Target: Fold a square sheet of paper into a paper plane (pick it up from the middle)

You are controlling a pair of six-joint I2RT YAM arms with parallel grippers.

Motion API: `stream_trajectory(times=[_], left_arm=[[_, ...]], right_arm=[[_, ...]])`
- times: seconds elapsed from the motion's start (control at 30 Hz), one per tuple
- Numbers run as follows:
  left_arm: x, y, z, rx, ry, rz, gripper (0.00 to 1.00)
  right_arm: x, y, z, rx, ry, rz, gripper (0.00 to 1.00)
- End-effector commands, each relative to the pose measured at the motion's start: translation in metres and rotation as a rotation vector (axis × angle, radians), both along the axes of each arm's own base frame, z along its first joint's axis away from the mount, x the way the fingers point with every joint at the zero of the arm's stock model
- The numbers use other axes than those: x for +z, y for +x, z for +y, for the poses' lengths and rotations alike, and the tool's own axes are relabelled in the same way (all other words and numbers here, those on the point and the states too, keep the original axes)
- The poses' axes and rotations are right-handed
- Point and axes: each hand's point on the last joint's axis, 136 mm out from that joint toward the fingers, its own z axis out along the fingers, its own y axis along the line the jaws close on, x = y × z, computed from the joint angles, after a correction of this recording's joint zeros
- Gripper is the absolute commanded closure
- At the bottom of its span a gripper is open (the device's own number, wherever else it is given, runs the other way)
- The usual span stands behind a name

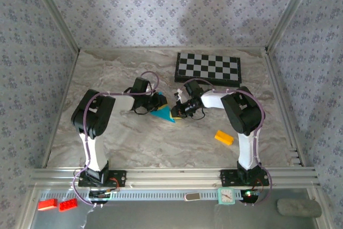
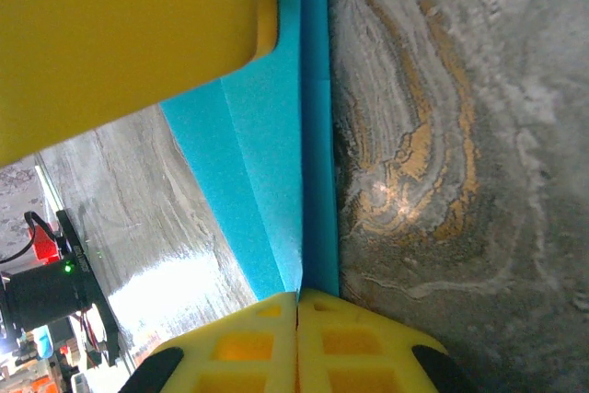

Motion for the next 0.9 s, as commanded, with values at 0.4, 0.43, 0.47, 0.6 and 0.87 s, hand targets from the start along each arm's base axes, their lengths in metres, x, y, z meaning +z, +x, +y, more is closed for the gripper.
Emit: stream_trajectory(times=[0.4, 0.43, 0.47, 0.6, 0.87], left_arm=[[-0.005, 0.003, 0.008, 0.021, 0.046, 0.000, 0.77], [-0.005, 0.004, 0.008, 0.020, 0.044, 0.000, 0.77], [-0.006, 0.004, 0.008, 0.020, 0.044, 0.003, 0.77], [-0.008, 0.003, 0.007, 0.015, 0.044, 0.010, 0.76], [-0.016, 0.001, 0.010, 0.021, 0.066, 0.040, 0.76]], right_arm=[[-0.042, -0.011, -0.030, -0.038, -0.184, 0.071, 0.91], [-0.041, -0.010, -0.030, -0.038, -0.182, 0.070, 0.91], [-0.041, -0.010, -0.030, -0.037, -0.182, 0.071, 0.91], [-0.042, -0.010, -0.030, -0.037, -0.183, 0.073, 0.91], [-0.029, -0.010, -0.022, -0.019, -0.132, 0.072, 0.89]])
